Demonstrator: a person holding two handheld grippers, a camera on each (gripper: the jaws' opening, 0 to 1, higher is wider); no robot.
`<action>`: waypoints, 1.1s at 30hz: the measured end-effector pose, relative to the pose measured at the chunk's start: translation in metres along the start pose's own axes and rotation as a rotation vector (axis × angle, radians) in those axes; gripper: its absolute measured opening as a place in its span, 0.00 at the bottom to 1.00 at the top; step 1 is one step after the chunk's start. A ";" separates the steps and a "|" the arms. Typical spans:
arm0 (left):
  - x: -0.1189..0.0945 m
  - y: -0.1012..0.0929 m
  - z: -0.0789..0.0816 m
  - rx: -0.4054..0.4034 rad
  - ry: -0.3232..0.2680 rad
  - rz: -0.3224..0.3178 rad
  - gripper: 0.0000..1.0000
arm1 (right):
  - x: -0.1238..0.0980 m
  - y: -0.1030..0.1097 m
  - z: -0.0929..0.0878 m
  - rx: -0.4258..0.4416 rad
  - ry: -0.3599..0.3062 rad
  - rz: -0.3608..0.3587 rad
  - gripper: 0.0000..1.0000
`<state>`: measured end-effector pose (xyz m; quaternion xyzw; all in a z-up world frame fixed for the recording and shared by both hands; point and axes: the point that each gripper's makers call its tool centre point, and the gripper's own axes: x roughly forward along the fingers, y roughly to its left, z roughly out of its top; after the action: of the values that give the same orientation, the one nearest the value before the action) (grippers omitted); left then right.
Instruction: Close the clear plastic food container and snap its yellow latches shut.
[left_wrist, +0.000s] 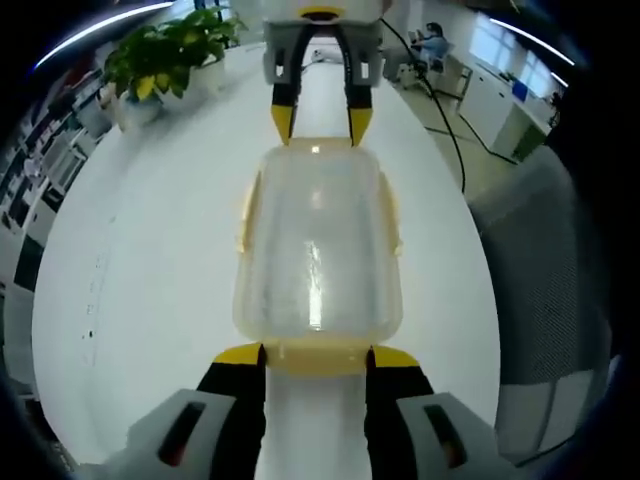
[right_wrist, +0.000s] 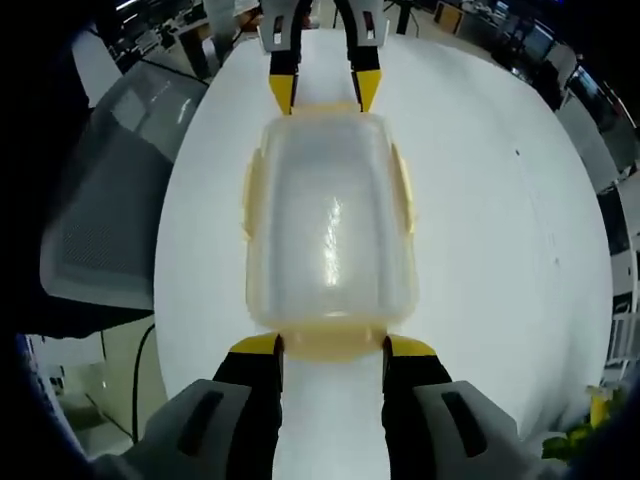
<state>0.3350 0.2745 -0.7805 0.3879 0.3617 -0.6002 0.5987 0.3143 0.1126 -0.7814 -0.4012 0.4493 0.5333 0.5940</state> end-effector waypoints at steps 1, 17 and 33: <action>0.000 0.000 0.001 0.001 0.001 -0.001 0.33 | 0.000 0.000 -0.001 0.001 -0.001 0.000 0.35; 0.007 -0.003 0.001 -0.010 0.009 -0.009 0.33 | 0.005 0.001 -0.006 0.000 -0.001 -0.001 0.36; 0.010 -0.003 -0.001 0.030 0.007 -0.030 0.33 | 0.010 0.004 -0.007 -0.021 -0.022 0.025 0.36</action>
<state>0.3325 0.2708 -0.7903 0.3936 0.3607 -0.6131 0.5824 0.3097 0.1097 -0.7933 -0.3961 0.4420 0.5496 0.5880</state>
